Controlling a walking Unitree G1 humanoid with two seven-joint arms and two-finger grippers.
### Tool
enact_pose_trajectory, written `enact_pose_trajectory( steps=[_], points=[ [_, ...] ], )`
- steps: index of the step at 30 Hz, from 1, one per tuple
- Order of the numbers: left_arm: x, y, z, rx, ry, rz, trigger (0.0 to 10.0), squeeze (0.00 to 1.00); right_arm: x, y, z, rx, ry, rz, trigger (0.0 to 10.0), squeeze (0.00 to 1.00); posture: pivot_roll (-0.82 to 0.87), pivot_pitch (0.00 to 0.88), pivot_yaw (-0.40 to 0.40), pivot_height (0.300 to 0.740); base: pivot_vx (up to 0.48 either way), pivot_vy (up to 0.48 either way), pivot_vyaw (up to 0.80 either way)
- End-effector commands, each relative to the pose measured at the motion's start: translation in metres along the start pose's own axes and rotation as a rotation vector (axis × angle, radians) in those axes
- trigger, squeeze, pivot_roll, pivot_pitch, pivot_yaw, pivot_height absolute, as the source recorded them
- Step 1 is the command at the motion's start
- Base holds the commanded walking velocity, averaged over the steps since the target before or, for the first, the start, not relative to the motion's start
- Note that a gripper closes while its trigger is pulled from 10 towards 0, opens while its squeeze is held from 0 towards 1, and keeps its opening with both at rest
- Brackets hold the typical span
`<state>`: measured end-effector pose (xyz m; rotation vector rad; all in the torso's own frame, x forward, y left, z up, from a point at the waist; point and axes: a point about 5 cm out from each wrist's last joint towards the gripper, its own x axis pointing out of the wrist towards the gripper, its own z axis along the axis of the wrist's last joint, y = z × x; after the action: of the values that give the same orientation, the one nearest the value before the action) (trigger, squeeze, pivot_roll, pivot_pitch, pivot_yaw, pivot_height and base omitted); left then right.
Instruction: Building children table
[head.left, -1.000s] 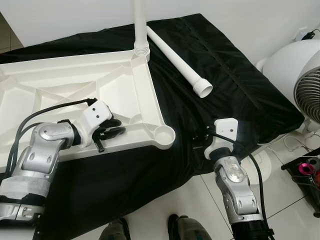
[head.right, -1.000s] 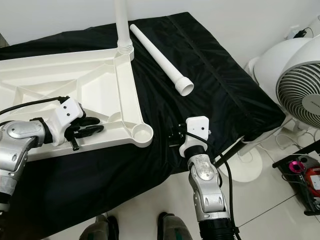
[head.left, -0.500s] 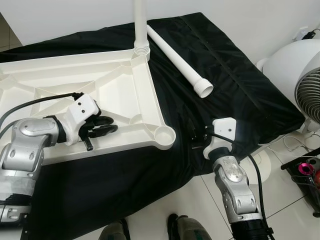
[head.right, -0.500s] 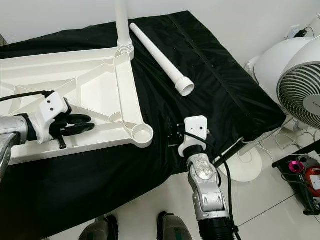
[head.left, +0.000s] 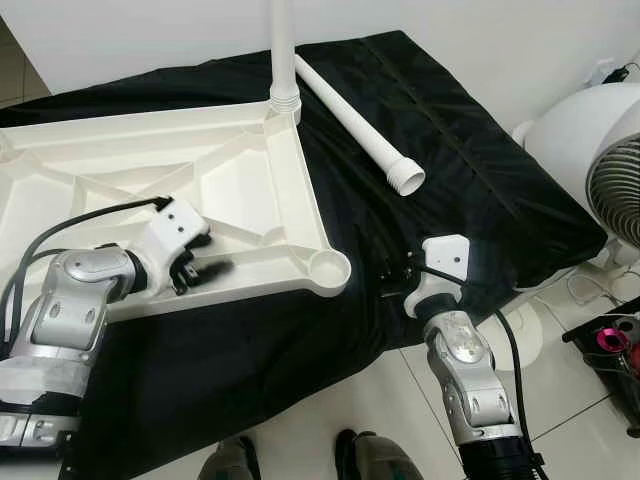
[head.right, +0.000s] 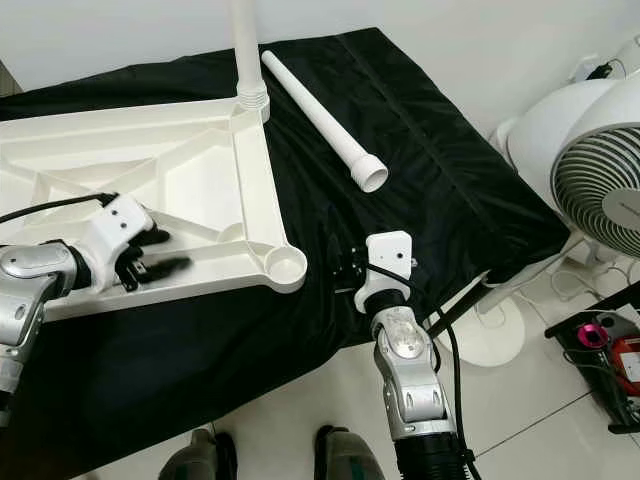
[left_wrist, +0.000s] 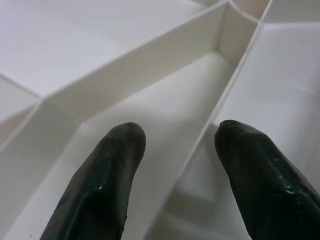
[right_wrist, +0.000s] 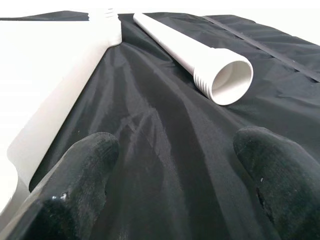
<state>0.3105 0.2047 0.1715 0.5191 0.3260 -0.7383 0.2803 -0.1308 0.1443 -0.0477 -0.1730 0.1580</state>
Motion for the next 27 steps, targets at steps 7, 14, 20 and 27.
enact_pose_trajectory(
  steps=[7,14,20,27],
  points=[
    [0.008,0.013,-0.006,-0.08,0.088,0.264,10.0,0.0,0.0,0.005,-0.004,0.008,0.011,0.014,10.0,0.0,-0.07,0.142,0.019,0.74,0.0,0.0,0.0],
    [0.011,0.006,-0.003,-0.104,0.078,0.258,0.0,0.0,0.0,0.003,-0.005,0.009,0.014,0.008,10.0,0.0,-0.07,0.152,0.02,0.74,0.0,0.0,0.0],
    [0.012,0.005,-0.001,-0.11,0.077,0.276,0.0,0.0,0.001,0.003,-0.004,0.009,0.01,0.004,10.0,0.0,-0.07,0.158,0.024,0.74,0.0,0.0,0.0],
    [0.014,0.003,0.003,-0.094,0.079,0.26,7.5,0.0,0.002,0.003,-0.004,0.006,0.008,0.006,10.0,0.0,-0.07,0.164,0.026,0.74,0.0,0.0,0.0]
  ],
)
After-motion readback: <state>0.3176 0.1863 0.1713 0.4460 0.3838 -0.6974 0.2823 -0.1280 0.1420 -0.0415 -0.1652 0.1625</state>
